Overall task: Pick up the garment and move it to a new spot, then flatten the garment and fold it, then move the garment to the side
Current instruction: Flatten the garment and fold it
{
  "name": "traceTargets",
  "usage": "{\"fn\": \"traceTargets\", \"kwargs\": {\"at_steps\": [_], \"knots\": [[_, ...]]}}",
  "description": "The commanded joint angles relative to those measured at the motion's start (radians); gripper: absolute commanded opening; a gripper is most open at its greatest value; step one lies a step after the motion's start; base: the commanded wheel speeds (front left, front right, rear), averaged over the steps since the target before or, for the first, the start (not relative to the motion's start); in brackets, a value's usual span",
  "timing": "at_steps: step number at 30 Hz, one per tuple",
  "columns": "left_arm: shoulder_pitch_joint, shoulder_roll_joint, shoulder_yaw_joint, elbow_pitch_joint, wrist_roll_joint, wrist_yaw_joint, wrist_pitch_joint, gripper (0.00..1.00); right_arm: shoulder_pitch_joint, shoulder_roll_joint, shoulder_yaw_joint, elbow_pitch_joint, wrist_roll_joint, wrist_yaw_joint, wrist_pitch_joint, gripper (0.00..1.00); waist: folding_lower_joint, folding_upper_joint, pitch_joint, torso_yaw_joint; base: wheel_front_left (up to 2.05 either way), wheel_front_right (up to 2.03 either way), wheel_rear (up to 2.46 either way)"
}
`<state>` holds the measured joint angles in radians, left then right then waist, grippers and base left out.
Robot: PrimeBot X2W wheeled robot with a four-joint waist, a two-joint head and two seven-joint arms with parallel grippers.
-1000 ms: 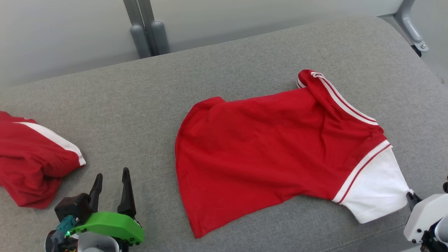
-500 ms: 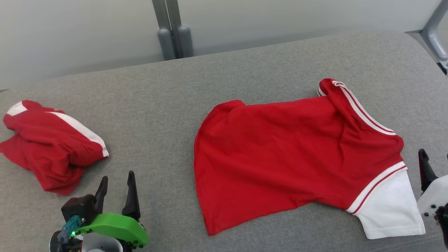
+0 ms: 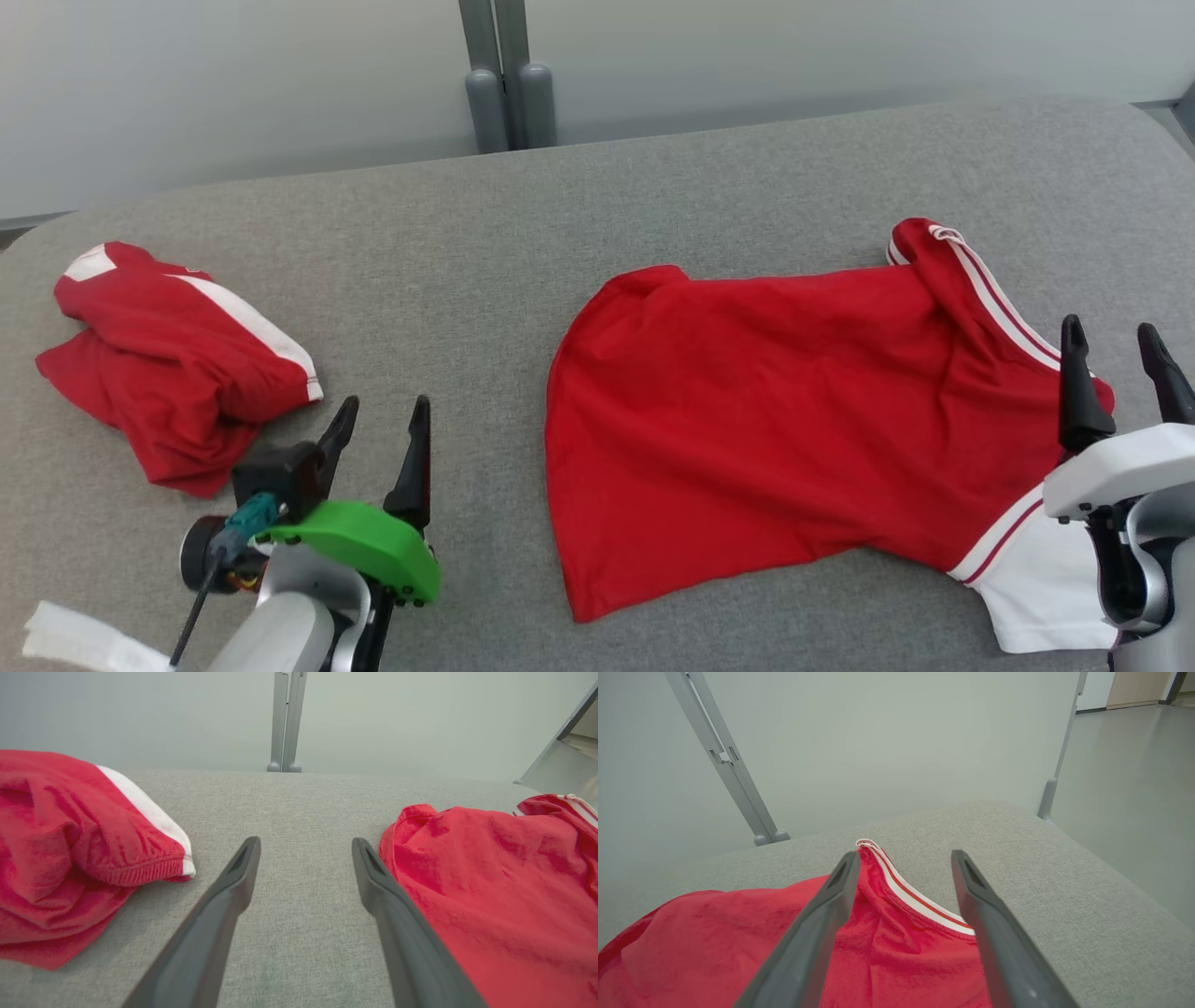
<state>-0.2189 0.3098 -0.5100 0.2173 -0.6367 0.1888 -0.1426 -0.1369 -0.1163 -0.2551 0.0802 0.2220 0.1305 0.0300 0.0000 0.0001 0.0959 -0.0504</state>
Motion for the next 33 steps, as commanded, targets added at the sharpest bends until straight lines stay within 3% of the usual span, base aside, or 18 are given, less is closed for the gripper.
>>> {"fn": "traceTargets", "kwargs": {"at_steps": [1, 5, 14, 20, 28, 29, 32, 33], "knots": [[-0.042, 0.010, -0.011, 0.003, 0.006, -0.015, 0.020, 1.00, -0.018, 0.003, 0.012, 0.011, 0.007, 0.000, -0.023, 1.00, 0.0000, -0.0001, 0.015, -0.019, 0.00, 0.00, 0.00], [-0.135, -0.017, -0.047, 0.033, -0.007, -0.055, 0.104, 1.00, -0.044, 0.004, 0.047, 0.048, 0.016, 0.000, -0.074, 1.00, 0.0000, -0.0001, 0.036, -0.062, 0.00, 0.00, 0.00], [-0.323, -0.064, -0.102, 0.238, -0.061, -0.159, 0.301, 1.00, -0.100, 0.006, 0.096, 0.125, 0.037, 0.000, -0.143, 1.00, 0.0000, -0.0001, 0.095, -0.192, 0.00, 0.00, 0.00], [-0.440, -0.086, -0.118, 0.422, -0.064, -0.198, 0.357, 1.00, -0.128, 0.012, 0.113, 0.169, 0.054, 0.000, -0.176, 1.00, 0.0000, -0.0001, 0.133, -0.255, 0.00, 0.00, 0.00], [-0.560, -0.134, -0.137, 0.642, -0.064, -0.246, 0.377, 1.00, -0.152, 0.001, 0.133, 0.222, 0.066, 0.000, -0.199, 1.00, 0.0000, -0.0001, 0.153, -0.280, 0.00, 0.00, 0.00], [-0.572, -0.140, -0.138, 0.662, -0.065, -0.252, 0.375, 0.92, -0.152, -0.002, 0.135, 0.225, 0.066, 0.000, -0.200, 1.00, 0.0000, -0.0001, 0.154, -0.281, 0.00, 0.00, 0.00], [-0.594, -0.157, -0.137, 0.717, -0.074, -0.266, 0.361, 0.00, -0.155, -0.005, 0.136, 0.236, 0.066, 0.000, -0.202, 1.00, 0.0000, -0.0001, 0.154, -0.280, 0.00, 0.00, 0.00], [-0.598, -0.161, -0.138, 0.730, -0.078, -0.270, 0.359, 0.00, -0.155, -0.006, 0.136, 0.238, 0.065, 0.000, -0.201, 1.00, 0.0000, -0.0001, 0.153, -0.278, 0.00, 0.00, 0.00]]}}
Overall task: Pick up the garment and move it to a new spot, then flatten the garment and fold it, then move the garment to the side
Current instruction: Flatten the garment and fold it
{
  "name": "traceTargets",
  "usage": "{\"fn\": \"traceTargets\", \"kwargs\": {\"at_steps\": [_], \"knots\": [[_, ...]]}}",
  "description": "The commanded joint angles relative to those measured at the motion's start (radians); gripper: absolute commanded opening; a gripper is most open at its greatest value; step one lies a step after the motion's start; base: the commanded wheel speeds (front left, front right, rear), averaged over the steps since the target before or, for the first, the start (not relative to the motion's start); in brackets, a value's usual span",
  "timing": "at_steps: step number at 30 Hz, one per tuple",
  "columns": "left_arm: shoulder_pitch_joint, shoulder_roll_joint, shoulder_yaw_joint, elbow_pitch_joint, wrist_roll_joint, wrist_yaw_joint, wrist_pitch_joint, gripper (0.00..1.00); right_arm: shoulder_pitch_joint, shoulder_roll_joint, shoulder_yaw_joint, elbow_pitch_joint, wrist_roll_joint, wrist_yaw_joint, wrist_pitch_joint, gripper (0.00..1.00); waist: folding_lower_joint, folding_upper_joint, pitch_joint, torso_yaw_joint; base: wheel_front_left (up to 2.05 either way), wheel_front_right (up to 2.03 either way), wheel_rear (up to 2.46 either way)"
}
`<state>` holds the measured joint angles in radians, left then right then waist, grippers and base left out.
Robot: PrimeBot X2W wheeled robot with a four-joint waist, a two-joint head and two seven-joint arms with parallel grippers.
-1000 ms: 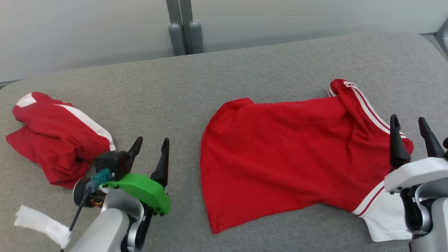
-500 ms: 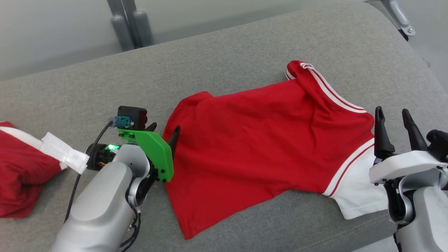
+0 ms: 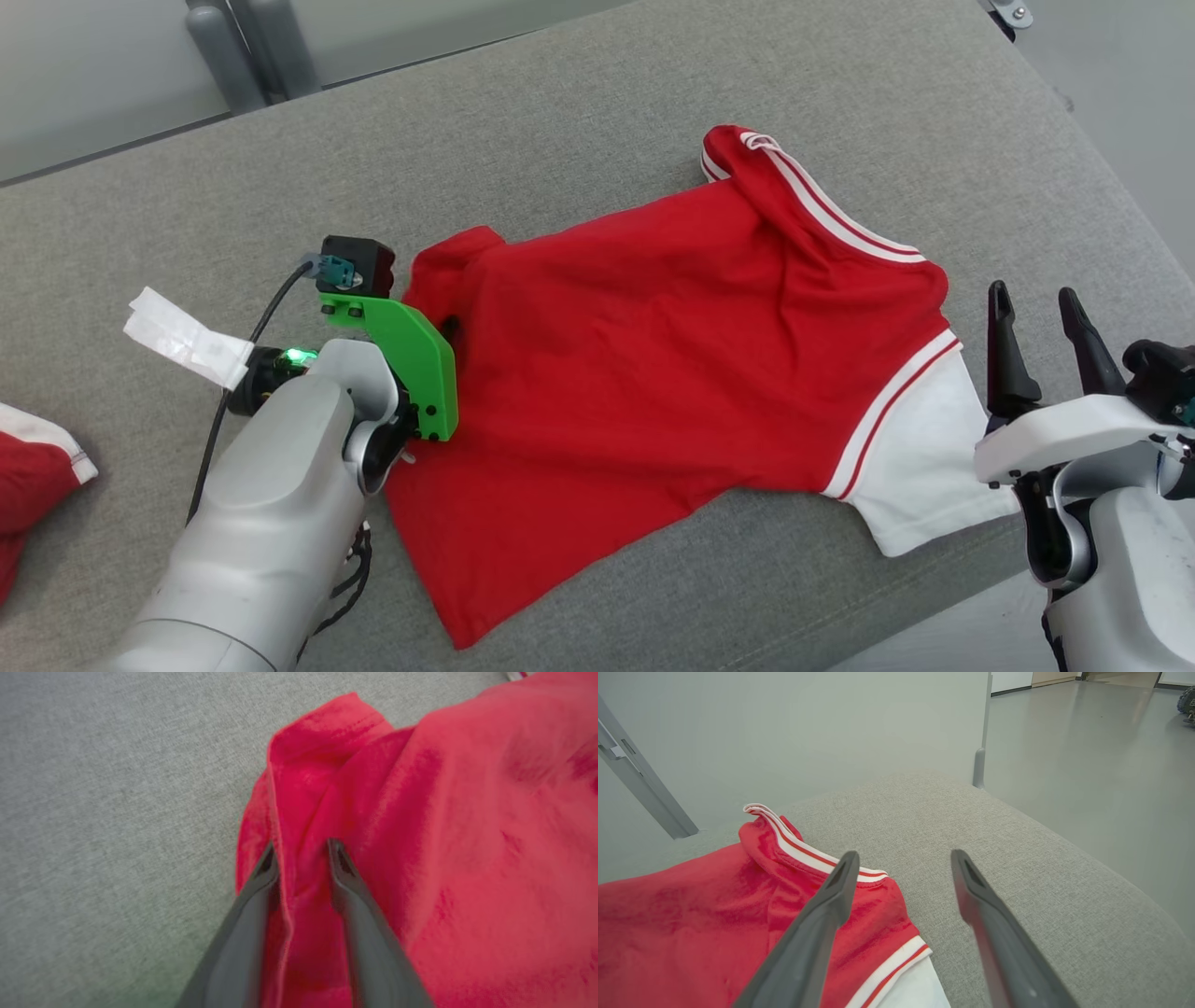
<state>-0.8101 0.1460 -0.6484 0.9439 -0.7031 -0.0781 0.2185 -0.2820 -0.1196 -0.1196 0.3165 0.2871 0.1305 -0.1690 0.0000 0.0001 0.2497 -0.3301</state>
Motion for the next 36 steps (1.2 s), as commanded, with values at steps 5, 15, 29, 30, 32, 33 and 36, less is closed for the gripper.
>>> {"fn": "traceTargets", "kwargs": {"at_steps": [5, 15, 29, 30, 32, 33, 36], "knots": [[-0.028, -0.026, 0.056, 0.047, -0.096, -0.033, -0.023, 0.00, -0.003, -0.004, -0.001, 0.013, -0.002, 0.000, -0.002, 1.00, 0.0000, -0.0001, -0.012, 0.016, 0.00, 0.00, 0.00], [-0.042, 0.038, 0.224, -0.024, -0.381, -0.053, 0.067, 0.00, -0.001, -0.020, -0.005, 0.001, -0.004, 0.000, 0.012, 1.00, 0.0000, -0.0001, -0.011, 0.064, 0.00, 0.00, 0.00], [-0.071, 0.242, 0.286, -0.035, -0.452, -0.053, 0.096, 0.00, -0.021, -0.027, 0.000, -0.012, 0.005, 0.000, 0.013, 1.00, 0.0000, -0.0001, 0.020, 0.075, 0.00, 0.00, 0.00], [-0.061, 0.251, 0.281, -0.034, -0.450, -0.053, 0.092, 0.70, -0.022, -0.026, 0.000, -0.010, 0.005, 0.000, 0.012, 1.00, 0.0000, -0.0001, 0.021, 0.075, 0.00, 0.00, 0.00], [-0.051, 0.269, 0.274, -0.026, -0.436, -0.053, 0.073, 1.00, -0.025, -0.025, 0.001, -0.008, 0.004, 0.000, 0.011, 1.00, 0.0000, -0.0001, 0.020, 0.077, 0.00, 0.00, 0.00], [-0.047, 0.269, 0.269, -0.025, -0.434, -0.053, 0.066, 1.00, -0.026, -0.024, 0.001, -0.007, 0.003, 0.000, 0.010, 1.00, 0.0000, -0.0001, 0.019, 0.080, 0.00, 0.00, 0.00], [-0.035, 0.267, 0.252, -0.037, -0.436, -0.053, 0.051, 1.00, -0.024, -0.023, 0.004, -0.005, 0.001, 0.000, 0.009, 1.00, 0.0000, -0.0001, 0.008, 0.097, 0.00, 0.00, 0.00]]}}
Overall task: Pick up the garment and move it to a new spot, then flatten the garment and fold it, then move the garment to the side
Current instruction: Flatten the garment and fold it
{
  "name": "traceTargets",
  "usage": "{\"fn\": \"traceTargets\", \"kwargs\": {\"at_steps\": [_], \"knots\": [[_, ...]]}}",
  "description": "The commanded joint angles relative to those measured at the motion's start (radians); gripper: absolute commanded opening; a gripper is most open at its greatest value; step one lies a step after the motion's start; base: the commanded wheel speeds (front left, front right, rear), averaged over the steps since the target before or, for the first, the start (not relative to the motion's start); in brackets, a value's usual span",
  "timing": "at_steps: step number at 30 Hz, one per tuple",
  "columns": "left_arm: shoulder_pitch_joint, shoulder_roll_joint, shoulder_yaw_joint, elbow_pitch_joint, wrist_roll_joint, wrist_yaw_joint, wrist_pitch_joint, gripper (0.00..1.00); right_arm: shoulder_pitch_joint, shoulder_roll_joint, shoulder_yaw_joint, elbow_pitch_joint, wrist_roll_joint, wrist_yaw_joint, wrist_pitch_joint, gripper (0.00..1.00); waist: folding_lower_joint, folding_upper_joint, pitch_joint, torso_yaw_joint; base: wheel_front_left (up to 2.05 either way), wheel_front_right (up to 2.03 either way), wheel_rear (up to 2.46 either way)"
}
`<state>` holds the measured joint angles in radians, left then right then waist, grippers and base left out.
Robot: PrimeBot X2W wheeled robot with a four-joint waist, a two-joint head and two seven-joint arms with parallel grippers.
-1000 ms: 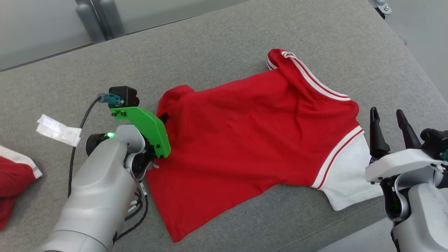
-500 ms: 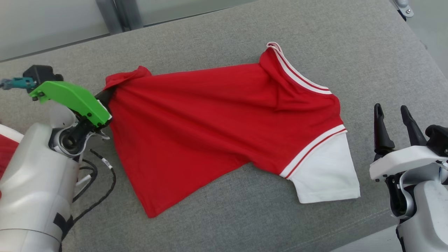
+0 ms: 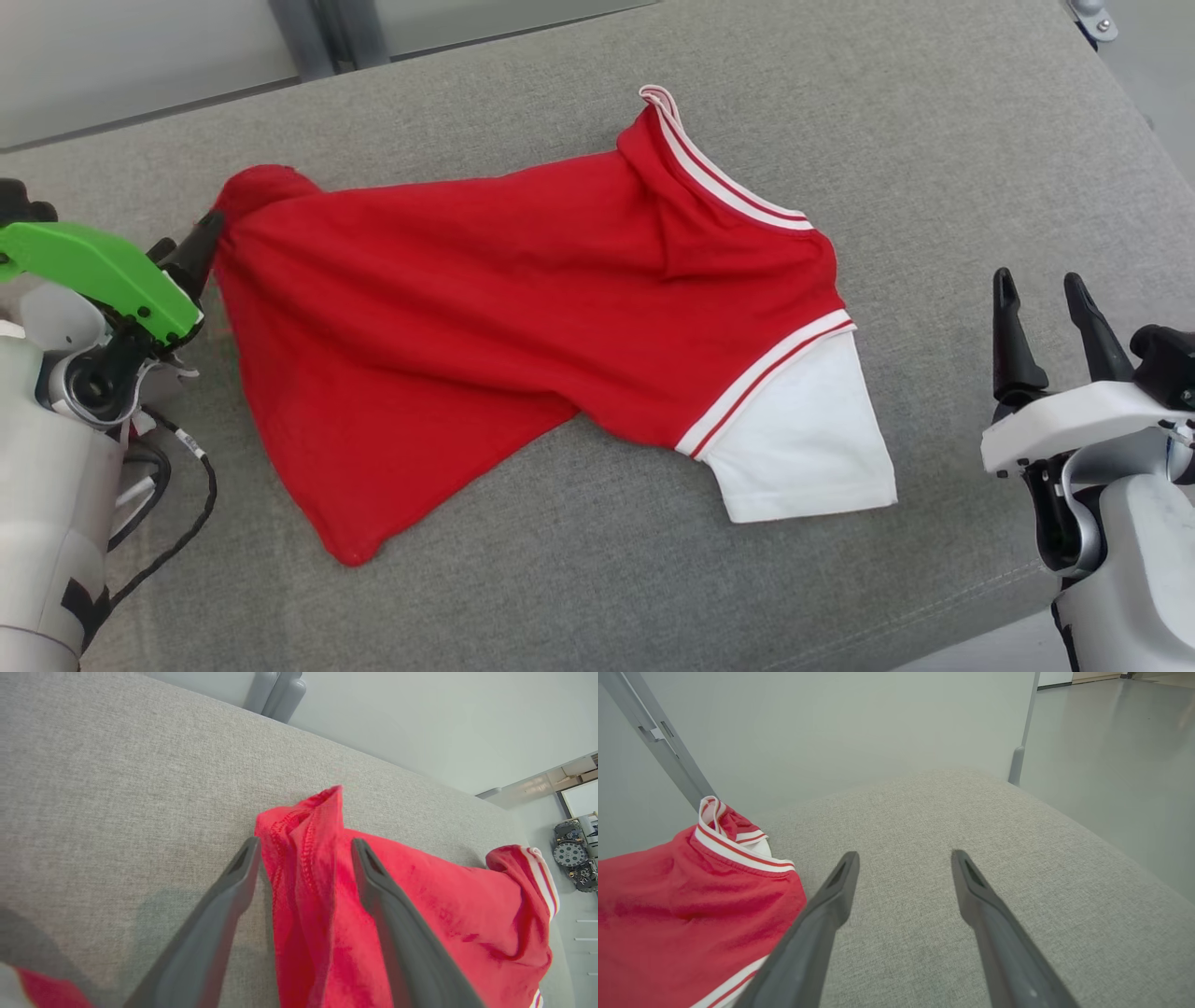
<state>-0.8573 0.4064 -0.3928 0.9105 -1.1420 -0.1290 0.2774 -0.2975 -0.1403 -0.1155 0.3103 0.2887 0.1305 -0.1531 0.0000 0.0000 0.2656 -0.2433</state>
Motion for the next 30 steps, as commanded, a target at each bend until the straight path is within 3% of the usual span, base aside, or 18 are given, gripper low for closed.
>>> {"fn": "traceTargets", "kwargs": {"at_steps": [1, 7, 12, 16, 23, 27, 30], "knots": [[0.015, 0.014, -0.009, -0.008, 0.008, -0.002, -0.011, 1.00, -0.007, -0.002, 0.002, 0.002, -0.001, 0.000, -0.007, 1.00, 0.0000, 0.0000, -0.014, 0.016, 0.00, 0.00, 0.00], [0.044, 0.046, -0.058, -0.068, 0.051, -0.002, -0.077, 1.00, 0.008, -0.005, 0.011, 0.006, -0.007, 0.000, -0.011, 1.00, 0.0000, 0.0000, -0.067, 0.070, 0.00, 0.00, 0.00], [0.095, 0.079, -0.089, -0.153, 0.121, -0.001, -0.207, 1.00, 0.037, 0.000, 0.015, 0.008, -0.011, 0.000, -0.017, 1.00, 0.0000, 0.0000, -0.128, 0.119, 0.00, 0.00, 0.00], [0.156, 0.091, -0.093, -0.243, 0.169, 0.032, -0.324, 1.00, 0.063, 0.008, 0.016, 0.011, -0.014, 0.000, -0.027, 1.00, 0.0000, 0.0000, -0.172, 0.155, 0.00, 0.00, 0.00], [0.359, 0.114, -0.076, -0.500, 0.270, 0.166, -0.516, 1.00, 0.114, 0.020, 0.032, -0.012, -0.018, 0.000, -0.065, 1.00, 0.0000, 0.0000, -0.215, 0.196, 0.00, 0.00, 0.00], [0.525, 0.111, -0.008, -0.664, 0.338, 0.278, -0.543, 1.00, 0.149, 0.016, 0.066, -0.024, -0.004, 0.000, -0.083, 1.00, 0.0000, 0.0000, -0.248, 0.207, 0.00, 0.00, 0.00], [0.650, 0.069, 0.058, -0.795, 0.399, 0.336, -0.542, 1.00, 0.176, 0.012, 0.081, -0.041, 0.002, 0.000, -0.093, 1.00, 0.0000, 0.0000, -0.264, 0.209, 0.00, 0.00, 0.00]]}}
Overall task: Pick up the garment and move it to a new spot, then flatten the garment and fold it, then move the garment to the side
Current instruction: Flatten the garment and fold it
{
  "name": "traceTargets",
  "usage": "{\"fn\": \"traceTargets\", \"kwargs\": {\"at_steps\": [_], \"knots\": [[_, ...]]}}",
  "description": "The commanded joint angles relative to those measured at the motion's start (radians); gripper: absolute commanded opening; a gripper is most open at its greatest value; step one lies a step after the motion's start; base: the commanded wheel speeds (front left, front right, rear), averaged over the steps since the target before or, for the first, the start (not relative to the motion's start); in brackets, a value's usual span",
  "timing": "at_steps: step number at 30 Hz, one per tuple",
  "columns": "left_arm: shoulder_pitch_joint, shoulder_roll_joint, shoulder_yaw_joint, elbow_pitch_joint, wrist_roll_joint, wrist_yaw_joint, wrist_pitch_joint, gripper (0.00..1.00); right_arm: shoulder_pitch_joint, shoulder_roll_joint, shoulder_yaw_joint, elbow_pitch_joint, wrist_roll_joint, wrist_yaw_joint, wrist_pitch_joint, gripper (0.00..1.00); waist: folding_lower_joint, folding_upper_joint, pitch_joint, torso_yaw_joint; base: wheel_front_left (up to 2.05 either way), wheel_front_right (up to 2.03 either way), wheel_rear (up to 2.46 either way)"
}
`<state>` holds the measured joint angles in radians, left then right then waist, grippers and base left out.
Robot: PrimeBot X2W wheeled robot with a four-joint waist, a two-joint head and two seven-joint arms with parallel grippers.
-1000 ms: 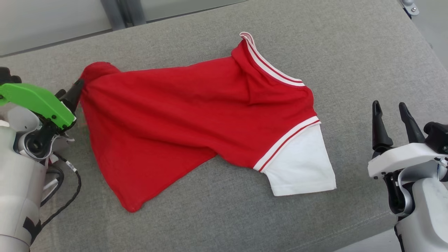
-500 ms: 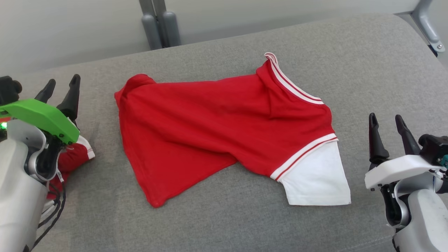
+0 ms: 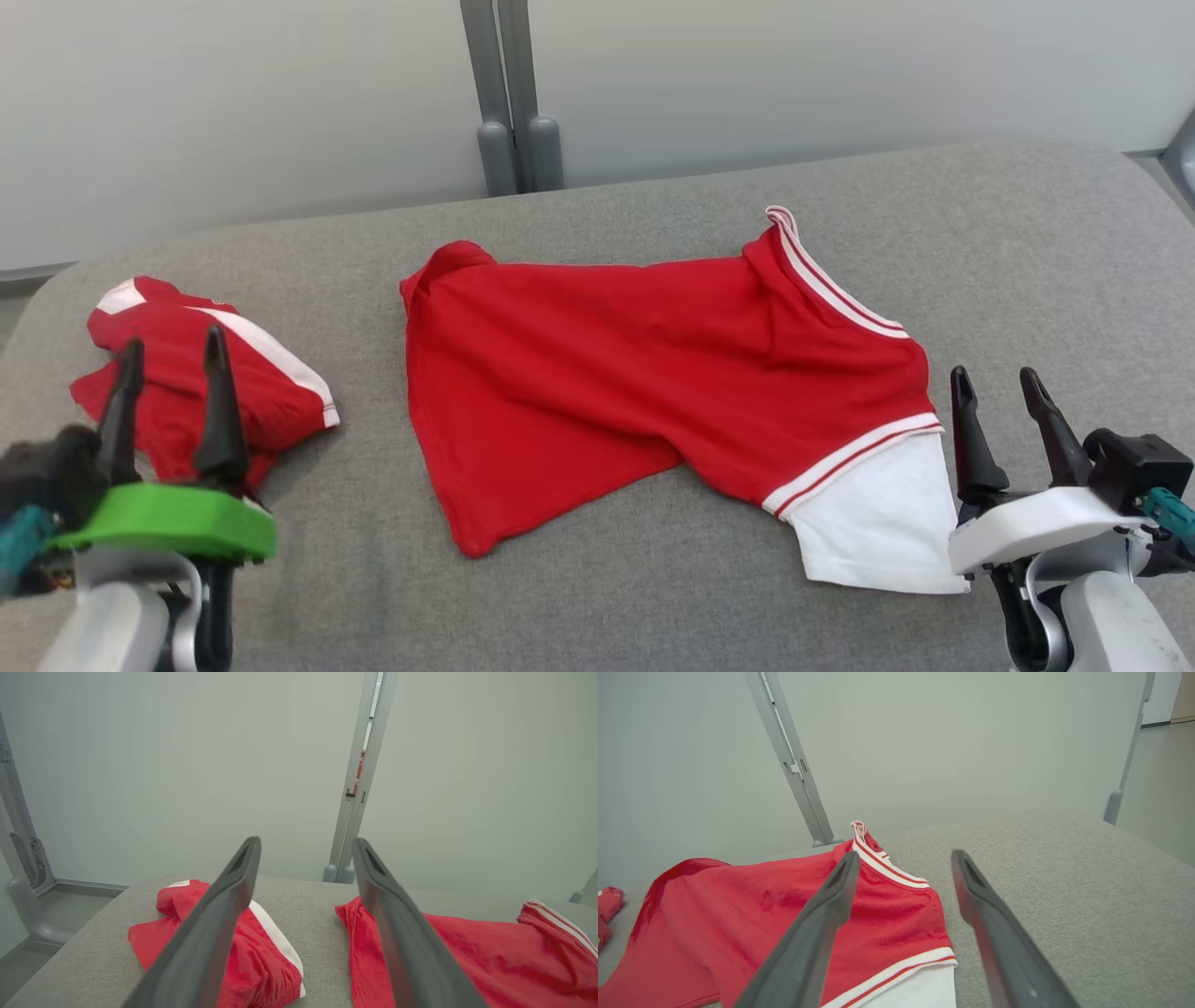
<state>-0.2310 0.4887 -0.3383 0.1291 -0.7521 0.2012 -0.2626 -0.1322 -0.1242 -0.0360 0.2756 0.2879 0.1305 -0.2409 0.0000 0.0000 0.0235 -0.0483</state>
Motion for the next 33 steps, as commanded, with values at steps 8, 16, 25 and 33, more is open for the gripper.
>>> {"fn": "traceTargets", "kwargs": {"at_steps": [8, 16, 25, 33], "knots": [[0.275, -0.133, 0.114, -0.171, 0.186, 0.033, -0.001, 1.00, 0.066, -0.027, 0.042, -0.065, 0.013, 0.000, -0.022, 1.00, 0.0000, 0.0000, -0.034, 0.011, 0.00, 0.00, 0.00], [0.340, -0.237, 0.152, -0.149, 0.273, -0.029, -0.002, 1.00, 0.096, -0.022, 0.045, -0.114, -0.011, 0.000, -0.025, 1.00, 0.0000, 0.0000, -0.028, 0.009, 0.00, 0.00, 0.00], [0.338, -0.289, 0.210, -0.128, 0.322, -0.079, -0.002, 1.00, 0.101, -0.026, 0.042, -0.148, -0.024, 0.000, -0.024, 1.00, 0.0000, 0.0000, -0.030, 0.000, 0.00, 0.00, 0.00], [0.348, -0.331, 0.228, -0.116, 0.323, -0.129, -0.002, 1.00, 0.101, -0.037, 0.038, -0.142, -0.026, 0.000, -0.024, 1.00, 0.0000, 0.0000, -0.035, -0.009, 0.00, 0.00, 0.00]]}}
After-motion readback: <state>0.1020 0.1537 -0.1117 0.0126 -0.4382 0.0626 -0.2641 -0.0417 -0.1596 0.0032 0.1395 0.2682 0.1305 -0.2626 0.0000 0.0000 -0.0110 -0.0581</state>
